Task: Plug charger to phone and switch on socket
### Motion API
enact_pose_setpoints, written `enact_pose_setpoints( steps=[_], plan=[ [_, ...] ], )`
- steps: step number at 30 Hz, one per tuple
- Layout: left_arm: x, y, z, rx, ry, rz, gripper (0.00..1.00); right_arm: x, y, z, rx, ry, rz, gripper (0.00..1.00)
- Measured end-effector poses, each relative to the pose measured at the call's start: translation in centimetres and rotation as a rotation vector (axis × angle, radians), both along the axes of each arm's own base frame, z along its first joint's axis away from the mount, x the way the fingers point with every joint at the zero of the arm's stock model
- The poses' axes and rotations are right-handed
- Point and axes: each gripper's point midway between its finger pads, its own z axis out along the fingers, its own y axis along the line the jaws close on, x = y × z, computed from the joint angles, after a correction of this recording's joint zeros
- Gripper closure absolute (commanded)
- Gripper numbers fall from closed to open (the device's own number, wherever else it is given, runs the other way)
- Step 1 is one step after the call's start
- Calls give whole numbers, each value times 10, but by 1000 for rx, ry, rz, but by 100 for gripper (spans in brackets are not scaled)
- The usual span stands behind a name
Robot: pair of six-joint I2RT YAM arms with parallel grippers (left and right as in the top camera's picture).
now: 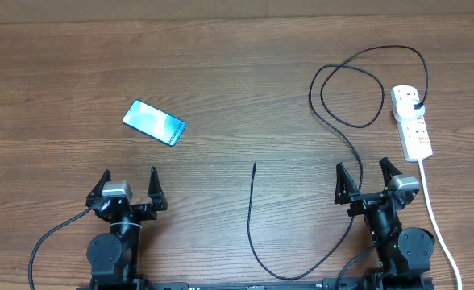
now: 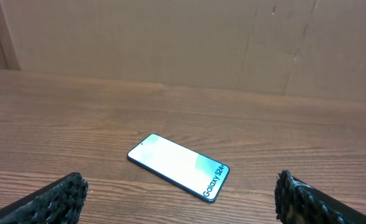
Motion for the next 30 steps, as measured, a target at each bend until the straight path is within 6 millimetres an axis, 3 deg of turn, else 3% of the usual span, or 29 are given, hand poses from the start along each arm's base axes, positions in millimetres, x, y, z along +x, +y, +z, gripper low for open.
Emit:
enact_pose_setpoints(
  steps=[30],
  plan=[
    [0,0,0,-13,-1,1,0,0,0,0,0,0,0,0]
  ],
)
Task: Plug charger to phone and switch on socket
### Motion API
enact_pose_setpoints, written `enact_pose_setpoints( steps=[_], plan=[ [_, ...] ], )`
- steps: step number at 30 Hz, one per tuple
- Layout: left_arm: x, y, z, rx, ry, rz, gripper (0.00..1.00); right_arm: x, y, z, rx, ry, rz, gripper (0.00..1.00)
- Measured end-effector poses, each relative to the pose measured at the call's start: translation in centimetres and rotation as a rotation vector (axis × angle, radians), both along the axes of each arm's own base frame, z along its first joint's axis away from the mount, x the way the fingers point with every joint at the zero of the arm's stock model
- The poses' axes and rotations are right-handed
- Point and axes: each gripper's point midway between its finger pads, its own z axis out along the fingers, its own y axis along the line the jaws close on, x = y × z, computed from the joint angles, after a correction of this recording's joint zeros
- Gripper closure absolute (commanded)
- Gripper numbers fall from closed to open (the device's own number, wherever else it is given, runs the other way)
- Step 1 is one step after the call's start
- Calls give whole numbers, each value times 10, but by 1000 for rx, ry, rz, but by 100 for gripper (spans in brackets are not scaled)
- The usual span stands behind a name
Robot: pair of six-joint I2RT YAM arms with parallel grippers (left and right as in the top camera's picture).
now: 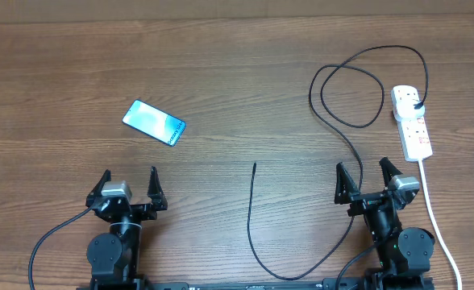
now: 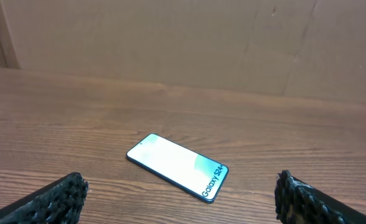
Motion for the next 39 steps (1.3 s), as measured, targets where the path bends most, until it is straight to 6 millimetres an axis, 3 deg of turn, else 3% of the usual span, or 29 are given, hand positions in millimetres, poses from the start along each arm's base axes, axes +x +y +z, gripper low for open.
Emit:
enact_pose_setpoints(
  steps=[5,8,9,17,25,39],
  plan=[
    [-1,0,5,-7,-7,1,0,0,0,0,0,0,0,0],
    [-3,0,23,-9,-43,1,0,0,0,0,0,0,0,0],
    [-5,0,40,-8,-75,0,0,0,0,0,1,0,0,0],
    [-5,0,80,-7,-84,0,0,0,0,0,0,0,0,0],
    [27,-4,109,-16,83,-28,0,0,0,0,0,-1,0,0],
    [82,-6,157,-91,596,-30,0,0,0,1,0,-2,0,0]
  ],
)
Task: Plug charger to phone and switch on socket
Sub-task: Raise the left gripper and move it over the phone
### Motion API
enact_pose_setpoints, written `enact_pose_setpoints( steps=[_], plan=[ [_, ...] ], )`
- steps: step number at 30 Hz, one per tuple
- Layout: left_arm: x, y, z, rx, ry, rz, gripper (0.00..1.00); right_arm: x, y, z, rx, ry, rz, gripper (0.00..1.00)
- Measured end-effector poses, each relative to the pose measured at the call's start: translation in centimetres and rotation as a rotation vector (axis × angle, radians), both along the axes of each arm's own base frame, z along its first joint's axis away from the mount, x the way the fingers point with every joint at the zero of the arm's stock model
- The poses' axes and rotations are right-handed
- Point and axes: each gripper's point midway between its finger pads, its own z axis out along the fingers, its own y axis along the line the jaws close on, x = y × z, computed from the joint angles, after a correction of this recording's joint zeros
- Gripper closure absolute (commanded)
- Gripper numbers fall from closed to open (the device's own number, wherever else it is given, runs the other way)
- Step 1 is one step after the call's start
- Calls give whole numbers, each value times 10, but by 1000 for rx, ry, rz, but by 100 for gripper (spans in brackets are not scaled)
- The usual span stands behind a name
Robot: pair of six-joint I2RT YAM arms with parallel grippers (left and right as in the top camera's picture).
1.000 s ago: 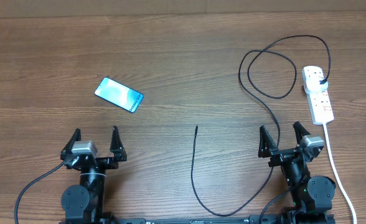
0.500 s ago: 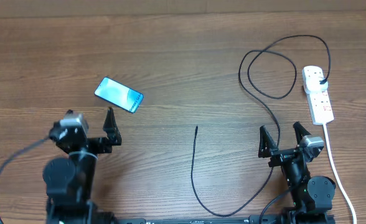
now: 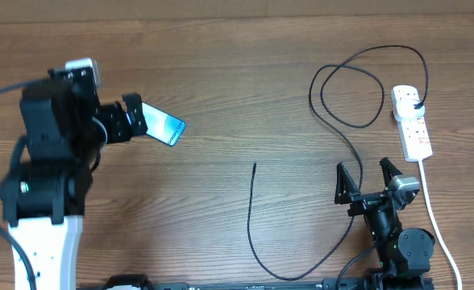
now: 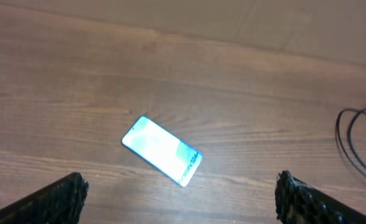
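Observation:
The phone (image 3: 166, 127) lies face up on the wooden table at the left, its lit screen bluish; in the left wrist view the phone (image 4: 162, 151) shows from high above. My left gripper (image 3: 134, 119) hangs open in the air over the phone's left end, its black fingertips (image 4: 63, 198) wide apart. The black charger cable (image 3: 251, 217) loops across the table, and its free end (image 3: 255, 166) lies mid-table. Its plug (image 3: 415, 104) sits in the white power strip (image 3: 412, 122) at the right. My right gripper (image 3: 366, 179) rests open near the front right.
The power strip's white lead (image 3: 434, 217) runs along the right side past the right arm. A cable loop (image 3: 351, 89) lies behind the right gripper. A cardboard wall (image 4: 295, 25) backs the table.
My left arm has left its rest place at the front left and now stands raised over the phone's left end, gripper still open. Phone, cable and right arm have not moved.
At both earlier moments the two arms rested at the table's front with grippers open, the phone lying ahead of the left one. Now the left gripper is up above the phone, looking down on it.

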Motion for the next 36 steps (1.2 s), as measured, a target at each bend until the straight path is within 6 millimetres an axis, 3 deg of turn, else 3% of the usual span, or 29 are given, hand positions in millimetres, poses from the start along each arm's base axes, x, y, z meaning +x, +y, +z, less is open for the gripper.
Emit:
enact_pose_setpoints(
  steps=[3,8,14,26,36],
  plan=[
    [7,0,-6,-10,66,2,0,0,0,0,0,0,0,0],
    [6,-9,-36,-56,195,-30,0,0,0,0,0,-1,0,0],
    [14,-17,-47,-142,232,-7,0,0,0,0,0,0,0,0],
    [21,-5,-87,-357,467,375,0,0,0,0,0,0,0,0],
    [53,-3,-113,-442,642,591,0,0,0,0,0,-1,0,0]
  ],
)
